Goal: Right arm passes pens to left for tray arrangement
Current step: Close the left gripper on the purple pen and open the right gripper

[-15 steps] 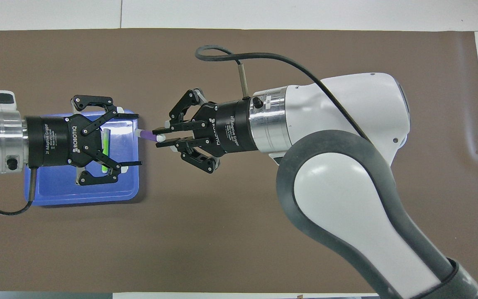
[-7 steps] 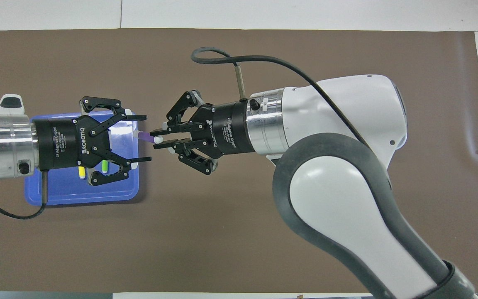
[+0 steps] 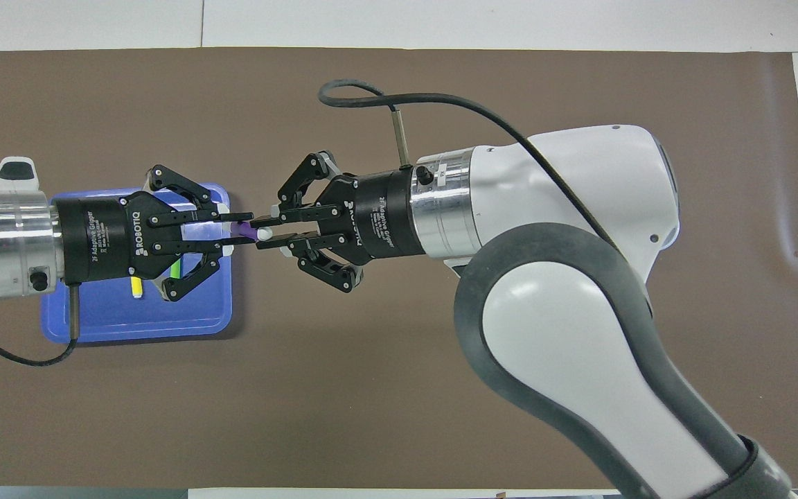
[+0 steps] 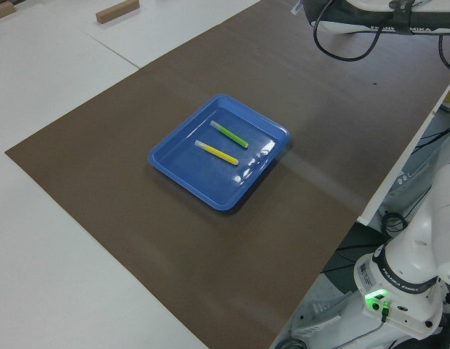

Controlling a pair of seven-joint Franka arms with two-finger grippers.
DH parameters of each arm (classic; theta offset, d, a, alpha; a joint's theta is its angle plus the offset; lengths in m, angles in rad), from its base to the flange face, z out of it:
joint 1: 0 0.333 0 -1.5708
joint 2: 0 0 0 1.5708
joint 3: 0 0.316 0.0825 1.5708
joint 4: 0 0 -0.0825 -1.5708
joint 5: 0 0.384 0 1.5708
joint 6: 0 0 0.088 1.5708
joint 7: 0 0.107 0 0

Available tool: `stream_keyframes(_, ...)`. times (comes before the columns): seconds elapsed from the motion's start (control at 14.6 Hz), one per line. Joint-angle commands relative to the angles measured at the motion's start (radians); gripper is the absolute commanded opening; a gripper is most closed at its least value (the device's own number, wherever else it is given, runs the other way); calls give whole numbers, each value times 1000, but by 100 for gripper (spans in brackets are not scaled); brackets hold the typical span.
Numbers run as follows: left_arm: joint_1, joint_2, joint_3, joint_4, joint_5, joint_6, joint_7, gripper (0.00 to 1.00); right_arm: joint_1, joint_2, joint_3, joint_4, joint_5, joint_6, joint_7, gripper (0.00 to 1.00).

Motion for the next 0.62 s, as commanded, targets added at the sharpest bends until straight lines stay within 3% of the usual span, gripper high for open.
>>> stream_keyframes(0.0,-11,-34,8,-37,-26,17,31,0,-4,8,14,8,-17,15,11,0)
stream_keyframes(0.34,-11,-32,9,-36,-26,17,71,0,-4,8,14,8,-26,15,5,0)
stream_keyframes(0.41,-11,-32,9,-36,-26,15,71,0,-4,8,12,8,-41,13,4,49)
stream_keyframes(0.48,-11,-32,9,-36,-26,15,69,0,-5,8,12,9,-69,13,4,84)
stream_keyframes(0.55,-11,-32,9,-36,-26,17,69,0,-5,8,12,9,-93,13,4,94)
